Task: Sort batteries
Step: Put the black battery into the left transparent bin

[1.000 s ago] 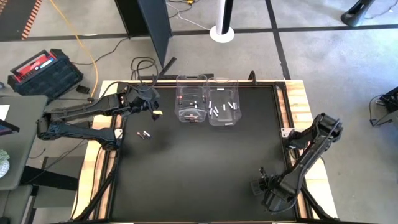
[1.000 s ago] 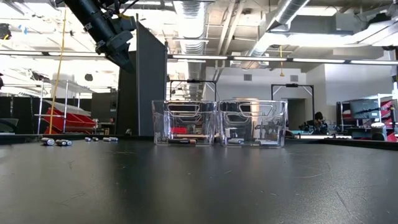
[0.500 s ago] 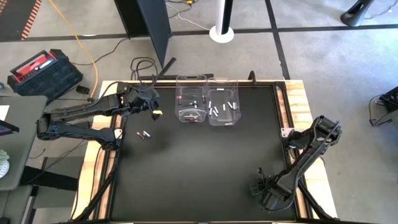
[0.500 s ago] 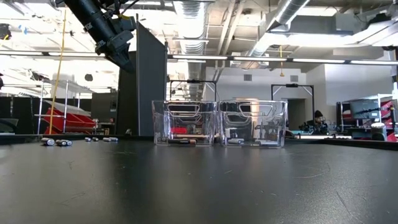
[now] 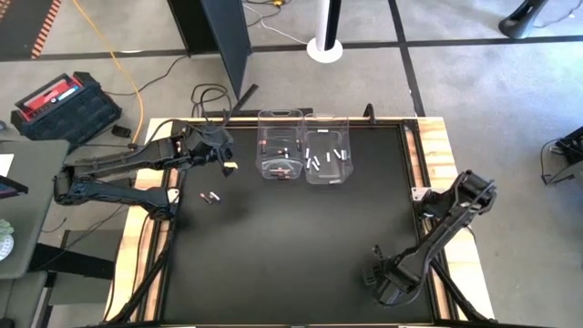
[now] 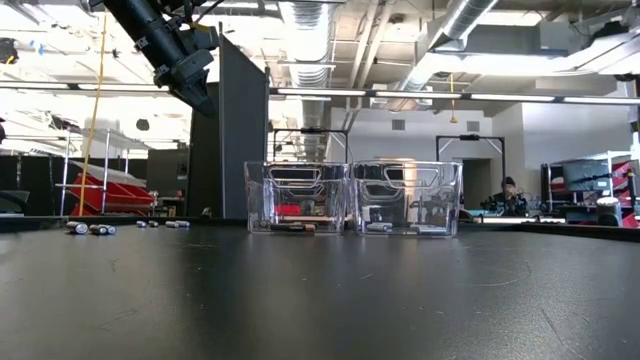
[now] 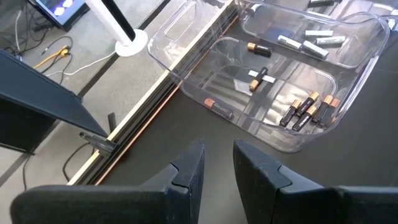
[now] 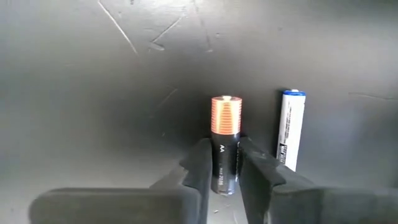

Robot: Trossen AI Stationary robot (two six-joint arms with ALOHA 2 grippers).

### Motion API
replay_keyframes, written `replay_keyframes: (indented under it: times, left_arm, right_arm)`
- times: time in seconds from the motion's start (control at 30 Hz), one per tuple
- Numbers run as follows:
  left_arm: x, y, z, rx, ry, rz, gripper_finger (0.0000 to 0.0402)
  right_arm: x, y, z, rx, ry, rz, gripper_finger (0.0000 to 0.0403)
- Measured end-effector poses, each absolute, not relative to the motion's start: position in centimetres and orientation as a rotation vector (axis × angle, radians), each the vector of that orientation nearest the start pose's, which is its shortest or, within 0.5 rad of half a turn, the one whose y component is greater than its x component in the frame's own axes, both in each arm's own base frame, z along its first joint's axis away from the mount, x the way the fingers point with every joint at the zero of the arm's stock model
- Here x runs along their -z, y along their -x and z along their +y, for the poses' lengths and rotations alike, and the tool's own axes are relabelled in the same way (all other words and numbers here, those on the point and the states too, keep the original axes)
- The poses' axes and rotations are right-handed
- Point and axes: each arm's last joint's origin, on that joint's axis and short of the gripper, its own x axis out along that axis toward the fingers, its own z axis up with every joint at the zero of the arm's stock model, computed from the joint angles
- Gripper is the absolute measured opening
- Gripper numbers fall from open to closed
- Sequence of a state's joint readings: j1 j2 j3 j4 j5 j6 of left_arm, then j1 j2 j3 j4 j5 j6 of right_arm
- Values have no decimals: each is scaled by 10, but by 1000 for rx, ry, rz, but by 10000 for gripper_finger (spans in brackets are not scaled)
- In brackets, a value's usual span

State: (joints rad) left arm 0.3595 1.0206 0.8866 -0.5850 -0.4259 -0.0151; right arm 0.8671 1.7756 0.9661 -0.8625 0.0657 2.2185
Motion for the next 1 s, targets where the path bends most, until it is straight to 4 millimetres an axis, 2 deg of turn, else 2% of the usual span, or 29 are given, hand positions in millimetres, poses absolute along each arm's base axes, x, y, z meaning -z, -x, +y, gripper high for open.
replay_keyframes:
  times: [0.2, 0.5, 0.73, 1.0]
  left_arm:
    - [-293, -186, 83, -756, -11, 731, 82]
    - [-293, -186, 83, -756, -11, 731, 82]
    - [-293, -186, 83, -761, 1, 726, 82]
    - [-293, -186, 83, -769, 21, 718, 82]
  right_arm:
    - [-130, -189, 203, 1084, -921, 1281, 48]
    - [-132, -194, 200, 1077, -896, 1283, 48]
    - [-147, -198, 199, 1116, -793, 1227, 48]
    - [-160, -211, 200, 1057, -760, 1158, 48]
